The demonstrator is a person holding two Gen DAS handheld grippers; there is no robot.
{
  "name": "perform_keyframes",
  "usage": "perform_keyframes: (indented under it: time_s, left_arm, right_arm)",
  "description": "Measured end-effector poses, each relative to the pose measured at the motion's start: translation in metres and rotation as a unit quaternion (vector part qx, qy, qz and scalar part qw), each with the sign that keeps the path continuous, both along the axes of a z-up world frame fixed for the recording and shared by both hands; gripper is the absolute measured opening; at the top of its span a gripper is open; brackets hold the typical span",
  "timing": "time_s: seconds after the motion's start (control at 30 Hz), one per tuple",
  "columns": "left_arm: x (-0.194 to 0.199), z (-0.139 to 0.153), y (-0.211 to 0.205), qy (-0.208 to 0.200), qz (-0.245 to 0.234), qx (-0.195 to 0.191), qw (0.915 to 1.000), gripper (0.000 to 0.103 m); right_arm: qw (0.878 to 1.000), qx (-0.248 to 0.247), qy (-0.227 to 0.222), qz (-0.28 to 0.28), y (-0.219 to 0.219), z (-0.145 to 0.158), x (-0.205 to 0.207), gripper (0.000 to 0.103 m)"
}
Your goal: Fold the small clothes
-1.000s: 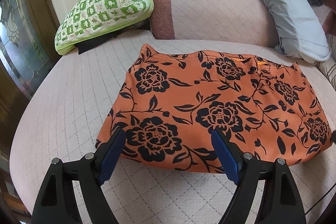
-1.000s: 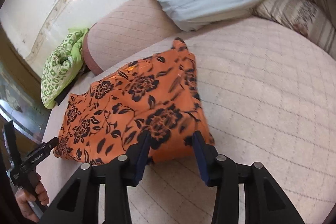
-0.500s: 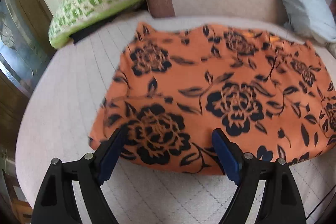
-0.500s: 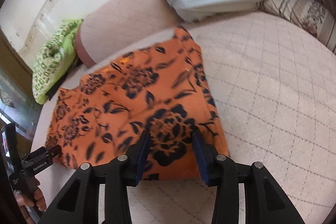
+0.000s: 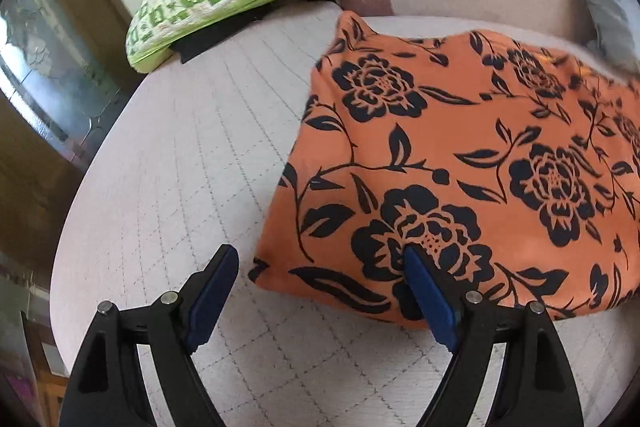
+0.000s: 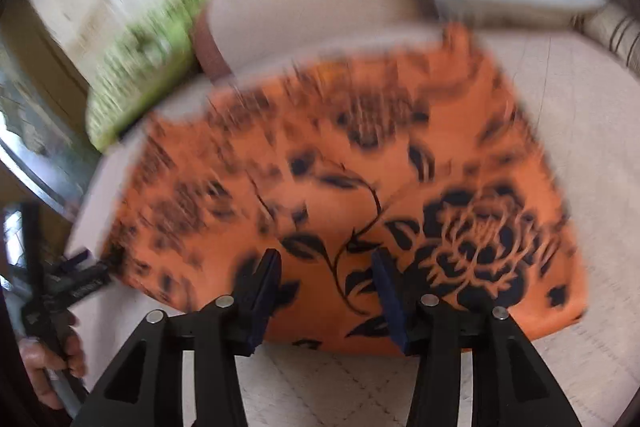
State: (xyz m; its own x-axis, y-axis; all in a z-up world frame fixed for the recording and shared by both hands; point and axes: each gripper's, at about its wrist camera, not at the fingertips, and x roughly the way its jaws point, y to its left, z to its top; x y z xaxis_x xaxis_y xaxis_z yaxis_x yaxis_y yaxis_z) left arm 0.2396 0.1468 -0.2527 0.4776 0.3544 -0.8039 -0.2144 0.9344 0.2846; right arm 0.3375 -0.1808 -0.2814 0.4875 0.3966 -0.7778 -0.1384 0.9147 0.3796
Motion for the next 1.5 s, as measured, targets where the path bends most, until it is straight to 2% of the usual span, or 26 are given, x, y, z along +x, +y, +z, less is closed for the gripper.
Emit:
perform_keyframes:
  time_s: [0.07, 0.13, 0.27, 0.5, 0.7, 1.5]
  left_arm:
    - [-0.001, 0.005, -0.004, -0.009, -0.014, 0.013, 0.9998, 0.085]
    - [-0.003, 0.012, -0.008, -0.025, -0.025, 0.015, 0.9993, 0.085]
    - [-0.007, 0.024, -0.004, -0.050, -0.023, -0.004, 0.9985, 0.085]
    - [-0.011, 0.043, 0.000, -0.092, -0.013, -0.012, 0.9956, 0.085]
    - [-0.014, 0.046, -0.002, -0.099, -0.011, -0.015, 0.9950, 0.085]
    - [-0.026, 0.044, -0.012, -0.094, -0.011, -0.026, 0.9952, 0.085]
  right_arm:
    - [1.000, -0.020, -0.019, 0.005, 0.007, 0.005, -0.002, 0.051]
    - [1.000, -0.006, -0.025, 0.007, 0.009, 0.012, -0.003, 0.052]
    - [0.998, 0.004, -0.057, 0.014, 0.015, 0.025, -0.009, 0.052]
    - [0.994, 0.007, -0.102, 0.040, 0.028, 0.045, -0.026, 0.052]
    - [0.993, -0.003, -0.105, 0.052, 0.030, 0.046, -0.033, 0.052]
    - [0.994, -0.010, -0.101, 0.034, -0.003, 0.043, -0.048, 0.052]
